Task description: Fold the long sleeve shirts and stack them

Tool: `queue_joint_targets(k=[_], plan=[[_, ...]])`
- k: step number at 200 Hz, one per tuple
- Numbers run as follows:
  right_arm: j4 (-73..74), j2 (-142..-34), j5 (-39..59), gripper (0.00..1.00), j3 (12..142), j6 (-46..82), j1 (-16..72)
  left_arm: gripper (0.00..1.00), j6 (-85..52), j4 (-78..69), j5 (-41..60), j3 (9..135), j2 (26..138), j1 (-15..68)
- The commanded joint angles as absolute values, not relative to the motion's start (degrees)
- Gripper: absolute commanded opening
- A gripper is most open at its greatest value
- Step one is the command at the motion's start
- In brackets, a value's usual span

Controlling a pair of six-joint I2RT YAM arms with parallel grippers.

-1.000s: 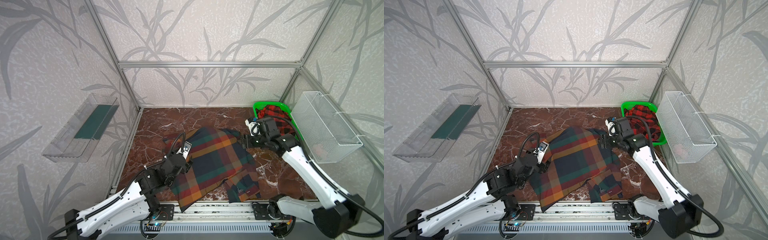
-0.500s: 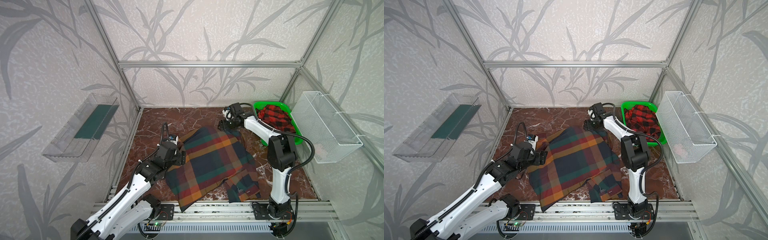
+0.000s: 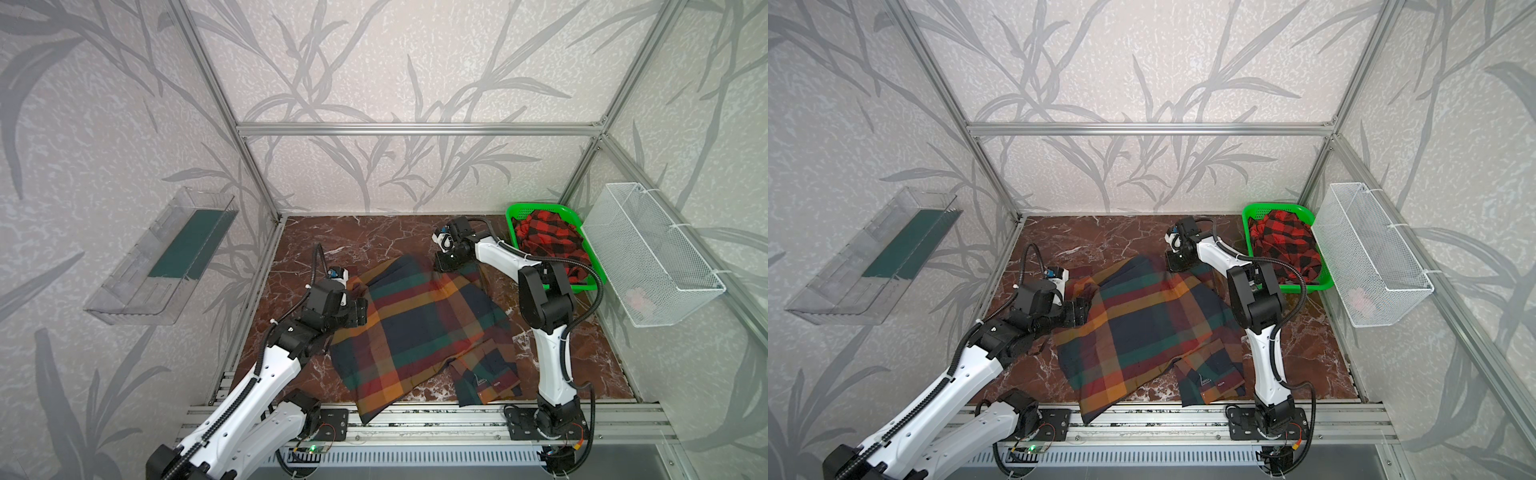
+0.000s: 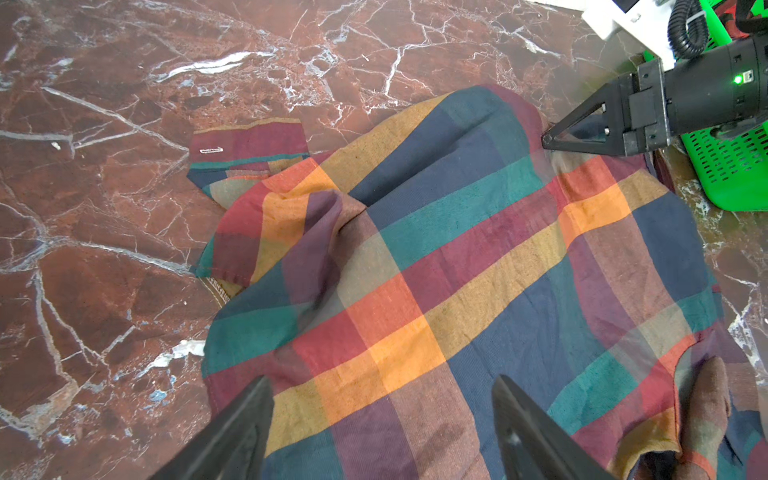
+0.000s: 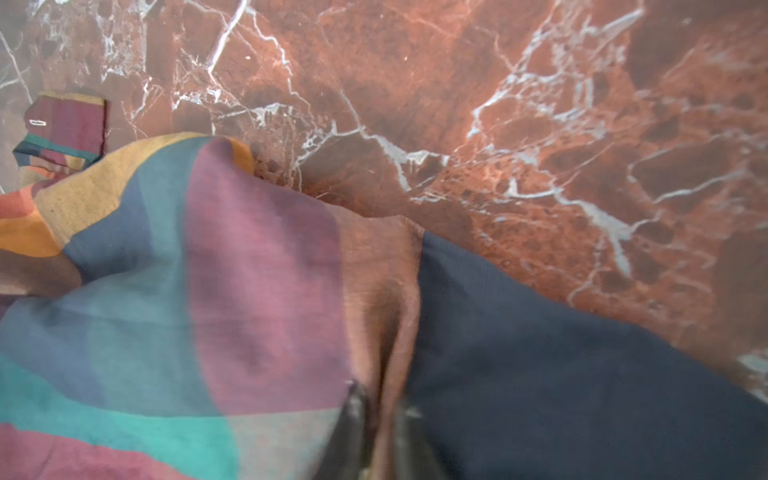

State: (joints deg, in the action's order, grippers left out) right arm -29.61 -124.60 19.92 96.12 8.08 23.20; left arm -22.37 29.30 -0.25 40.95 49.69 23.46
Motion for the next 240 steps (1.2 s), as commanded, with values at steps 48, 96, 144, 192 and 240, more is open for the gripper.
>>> queue_joint_targets(k=[48, 96, 144, 192, 240], plan=[[-16.45, -94.48, -1.26, 0.00, 66.43, 3.13, 39.65, 0.82, -23.86, 29.53, 0.46, 41.58, 48.95, 21.63], [-15.83, -88.07, -9.78, 0.07, 51.70, 8.39, 56.22, 0.81, -24.27, 29.79, 0.31, 41.66, 49.22, 20.92], [-21.34, -90.83, -0.75, 0.26, 53.46, 12.49, 62.76, 0.81, -24.61, 30.18, 0.25, 41.62, 49.84, 20.54], [-18.26, -87.58, 3.27, 0.34, 51.77, 11.23, 62.32, 0.83, -27.06, 26.66, 6.01, 41.66, 56.53, 20.57], [-8.77, -90.73, 11.50, 0.31, 48.23, 14.62, 62.40, 0.99, -35.33, 12.56, 16.54, 38.86, 68.11, 21.32]])
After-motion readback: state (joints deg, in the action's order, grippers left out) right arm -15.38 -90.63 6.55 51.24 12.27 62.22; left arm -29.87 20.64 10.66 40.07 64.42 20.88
